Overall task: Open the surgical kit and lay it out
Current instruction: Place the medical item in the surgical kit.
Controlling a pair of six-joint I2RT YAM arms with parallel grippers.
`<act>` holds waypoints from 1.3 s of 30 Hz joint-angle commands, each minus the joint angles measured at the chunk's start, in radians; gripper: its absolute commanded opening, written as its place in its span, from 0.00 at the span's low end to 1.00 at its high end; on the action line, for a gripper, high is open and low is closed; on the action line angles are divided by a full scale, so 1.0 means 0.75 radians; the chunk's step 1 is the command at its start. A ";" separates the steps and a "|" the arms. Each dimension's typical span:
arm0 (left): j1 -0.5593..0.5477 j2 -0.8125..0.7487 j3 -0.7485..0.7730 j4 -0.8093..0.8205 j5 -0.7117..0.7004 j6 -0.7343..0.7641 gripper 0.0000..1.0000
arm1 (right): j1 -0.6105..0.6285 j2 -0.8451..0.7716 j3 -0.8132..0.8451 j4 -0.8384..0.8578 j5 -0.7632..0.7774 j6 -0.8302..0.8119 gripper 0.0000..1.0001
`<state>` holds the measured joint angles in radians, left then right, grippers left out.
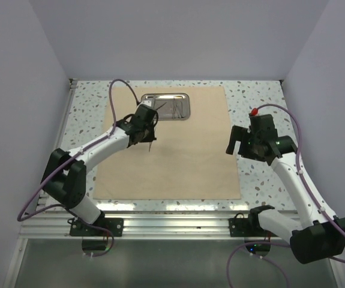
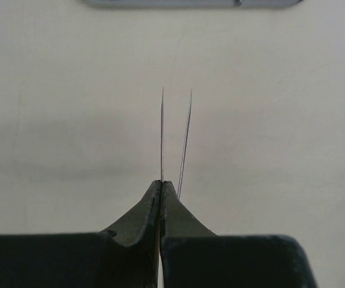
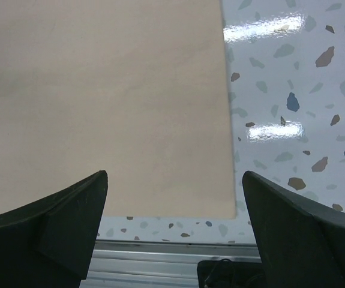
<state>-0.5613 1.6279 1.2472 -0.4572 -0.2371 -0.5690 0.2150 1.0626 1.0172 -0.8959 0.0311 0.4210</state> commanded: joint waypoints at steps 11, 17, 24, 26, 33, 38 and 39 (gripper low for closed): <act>0.010 -0.438 -0.614 0.033 -0.032 -0.100 0.03 | -0.004 0.027 0.033 0.092 -0.093 -0.001 0.98; 0.010 -0.395 -0.600 0.010 -0.060 -0.113 0.65 | -0.004 0.015 0.018 0.072 -0.072 -0.015 0.98; 0.014 -0.240 -0.305 -0.037 -0.140 -0.013 0.68 | -0.004 -0.079 -0.021 0.053 -0.050 0.009 0.98; 0.018 -0.116 -0.146 -0.079 -0.177 0.032 0.65 | -0.006 -0.087 -0.025 0.043 -0.044 0.011 0.99; 0.035 0.067 -0.188 -0.237 -0.145 -0.033 0.25 | -0.004 -0.112 -0.002 0.000 -0.013 0.026 0.98; 0.041 -0.082 -0.401 -0.065 0.101 -0.088 0.27 | -0.002 -0.143 -0.045 0.071 -0.094 0.011 0.98; 0.043 -0.103 -0.411 -0.080 0.099 -0.096 0.13 | -0.002 -0.141 -0.051 0.090 -0.135 0.011 0.99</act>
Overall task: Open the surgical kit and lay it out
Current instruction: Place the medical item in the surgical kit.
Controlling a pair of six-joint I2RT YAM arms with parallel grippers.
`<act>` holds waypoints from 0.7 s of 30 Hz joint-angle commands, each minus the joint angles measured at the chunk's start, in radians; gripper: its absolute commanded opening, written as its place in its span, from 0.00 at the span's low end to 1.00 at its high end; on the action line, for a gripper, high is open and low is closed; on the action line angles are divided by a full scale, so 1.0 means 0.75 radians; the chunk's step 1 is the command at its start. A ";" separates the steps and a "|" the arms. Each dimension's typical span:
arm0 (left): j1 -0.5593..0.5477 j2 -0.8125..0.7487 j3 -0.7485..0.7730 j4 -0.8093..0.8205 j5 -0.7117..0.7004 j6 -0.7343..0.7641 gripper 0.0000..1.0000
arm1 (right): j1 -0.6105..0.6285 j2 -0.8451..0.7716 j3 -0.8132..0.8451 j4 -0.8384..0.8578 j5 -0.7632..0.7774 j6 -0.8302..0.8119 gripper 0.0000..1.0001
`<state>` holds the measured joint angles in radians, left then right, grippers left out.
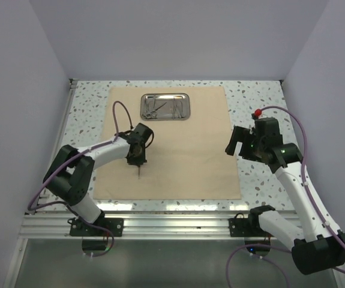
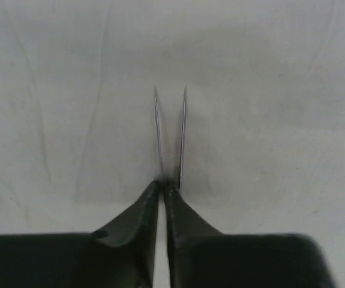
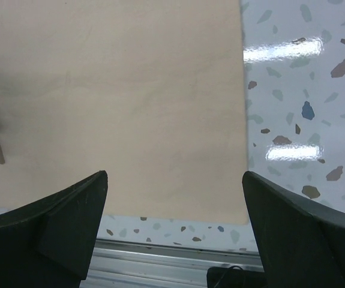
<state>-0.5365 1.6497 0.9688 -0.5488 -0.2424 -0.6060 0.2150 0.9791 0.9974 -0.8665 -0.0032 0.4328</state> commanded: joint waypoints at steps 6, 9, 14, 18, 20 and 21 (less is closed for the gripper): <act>0.010 -0.256 -0.175 -0.007 0.098 -0.049 0.00 | 0.000 0.091 0.018 0.147 -0.200 -0.002 0.98; 0.010 -0.334 -0.210 0.038 0.137 -0.043 0.45 | 0.051 0.143 0.057 0.229 -0.294 -0.006 0.98; 0.012 -0.339 -0.204 0.020 0.111 -0.053 0.71 | 0.346 0.334 0.204 0.374 -0.319 0.000 0.98; 0.012 -0.299 -0.204 0.001 0.119 -0.063 0.66 | 0.492 0.557 0.361 0.421 -0.315 0.071 0.97; 0.012 -0.326 -0.210 0.010 0.125 -0.065 0.64 | 0.537 0.690 0.429 0.478 -0.339 0.104 0.95; 0.012 -0.340 -0.218 0.018 0.139 -0.063 0.62 | 0.550 0.741 0.447 0.501 -0.386 0.132 0.95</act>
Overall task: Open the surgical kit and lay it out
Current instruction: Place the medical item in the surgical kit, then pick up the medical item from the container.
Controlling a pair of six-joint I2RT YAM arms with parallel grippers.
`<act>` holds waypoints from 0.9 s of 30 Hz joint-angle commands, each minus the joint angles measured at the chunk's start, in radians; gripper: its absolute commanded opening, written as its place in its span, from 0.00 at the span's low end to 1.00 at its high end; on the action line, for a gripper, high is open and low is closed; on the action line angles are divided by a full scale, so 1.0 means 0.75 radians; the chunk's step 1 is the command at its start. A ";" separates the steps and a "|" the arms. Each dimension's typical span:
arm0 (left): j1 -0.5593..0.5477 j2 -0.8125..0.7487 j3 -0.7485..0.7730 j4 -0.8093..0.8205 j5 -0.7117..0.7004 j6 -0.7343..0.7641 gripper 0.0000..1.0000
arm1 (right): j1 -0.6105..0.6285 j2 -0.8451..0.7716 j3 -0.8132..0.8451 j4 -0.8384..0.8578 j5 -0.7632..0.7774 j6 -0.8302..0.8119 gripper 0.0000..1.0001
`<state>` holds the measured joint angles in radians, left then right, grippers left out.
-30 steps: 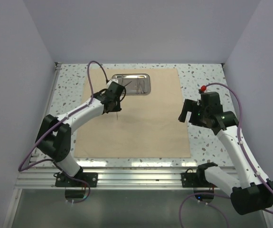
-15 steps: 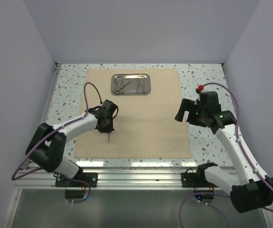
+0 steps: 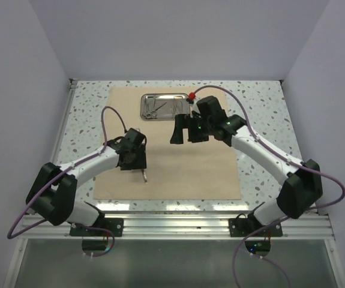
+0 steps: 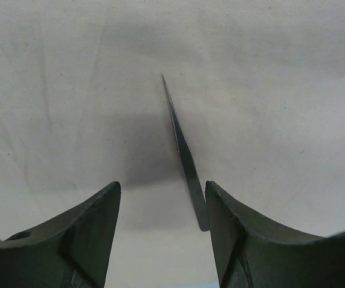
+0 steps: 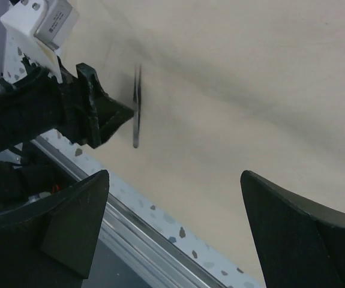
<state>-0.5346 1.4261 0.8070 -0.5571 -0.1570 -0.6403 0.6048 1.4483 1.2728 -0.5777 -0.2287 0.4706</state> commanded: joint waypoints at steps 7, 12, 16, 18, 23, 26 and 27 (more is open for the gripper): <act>0.009 -0.222 -0.047 0.062 0.078 -0.009 0.52 | 0.144 0.507 0.307 0.147 -0.196 0.150 0.84; 0.009 -0.271 0.094 0.017 0.011 0.066 0.51 | 0.143 0.479 0.258 0.149 -0.084 0.183 0.83; 0.017 -0.068 0.363 0.056 -0.067 0.189 0.50 | 0.092 0.348 0.238 -0.012 0.184 0.156 0.88; 0.022 0.130 0.494 0.054 -0.087 0.246 0.46 | 0.073 0.299 0.236 -0.080 0.303 0.136 0.90; 0.024 0.540 0.999 0.031 -0.100 0.312 0.37 | 0.046 0.017 0.097 -0.168 0.483 0.135 0.93; 0.024 0.804 1.308 -0.010 -0.091 0.316 0.34 | 0.042 -0.120 0.019 -0.238 0.532 0.158 0.94; 0.024 0.926 1.378 -0.018 -0.093 0.310 0.34 | 0.042 -0.151 -0.020 -0.276 0.562 0.162 0.94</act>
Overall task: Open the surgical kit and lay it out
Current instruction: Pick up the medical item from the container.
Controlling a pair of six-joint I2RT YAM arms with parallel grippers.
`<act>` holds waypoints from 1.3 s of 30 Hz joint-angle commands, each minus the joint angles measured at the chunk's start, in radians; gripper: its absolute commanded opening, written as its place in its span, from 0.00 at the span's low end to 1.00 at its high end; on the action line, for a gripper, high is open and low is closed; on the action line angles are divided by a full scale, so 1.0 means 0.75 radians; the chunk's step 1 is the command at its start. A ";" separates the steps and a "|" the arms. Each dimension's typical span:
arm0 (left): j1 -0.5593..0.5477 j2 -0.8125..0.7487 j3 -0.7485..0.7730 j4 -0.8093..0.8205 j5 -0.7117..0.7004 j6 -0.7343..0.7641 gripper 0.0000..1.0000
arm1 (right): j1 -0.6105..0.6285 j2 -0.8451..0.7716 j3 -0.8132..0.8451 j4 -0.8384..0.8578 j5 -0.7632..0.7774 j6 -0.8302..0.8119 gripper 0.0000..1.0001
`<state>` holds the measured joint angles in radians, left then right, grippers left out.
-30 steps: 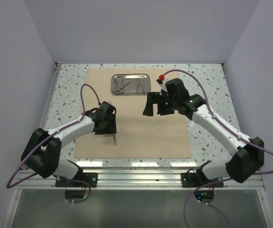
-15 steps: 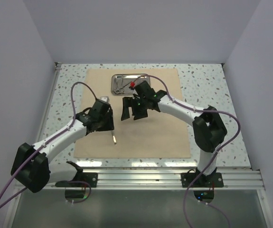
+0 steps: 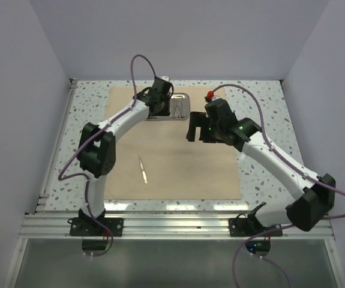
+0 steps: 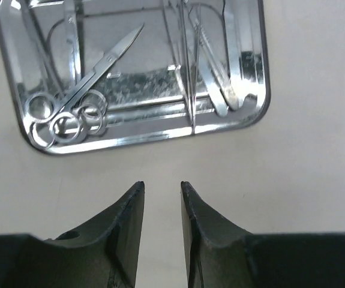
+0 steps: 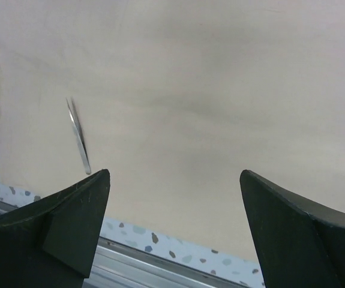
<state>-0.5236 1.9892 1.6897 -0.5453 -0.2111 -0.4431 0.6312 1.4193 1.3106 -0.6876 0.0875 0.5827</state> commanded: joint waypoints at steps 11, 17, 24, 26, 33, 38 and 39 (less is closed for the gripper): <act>0.029 0.669 0.811 0.050 -0.068 -0.111 0.37 | -0.007 -0.465 -0.240 -0.374 0.294 0.039 0.95; 0.082 0.710 0.823 0.103 -0.070 -0.172 0.35 | -0.009 -0.496 -0.269 -0.390 0.303 0.019 0.94; 0.105 0.751 0.852 0.122 -0.052 -0.146 0.35 | -0.009 -0.391 -0.248 -0.337 0.280 -0.008 0.94; 0.113 0.765 0.860 0.134 -0.025 -0.131 0.35 | -0.011 -0.371 -0.242 -0.321 0.276 -0.010 0.94; 0.113 0.839 0.903 0.173 0.042 -0.084 0.35 | -0.009 -0.265 -0.213 -0.274 0.258 -0.028 0.94; 0.113 0.864 0.921 0.204 0.032 -0.090 0.35 | -0.013 -0.215 -0.195 -0.263 0.249 -0.047 0.94; 0.113 0.870 0.942 0.201 0.026 -0.088 0.35 | -0.015 -0.211 -0.187 -0.259 0.251 -0.049 0.94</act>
<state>-0.4408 2.6236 2.3371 -0.4454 -0.1905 -0.5282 0.6270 1.2533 1.1183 -0.9165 0.2710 0.5659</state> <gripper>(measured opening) 0.352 0.941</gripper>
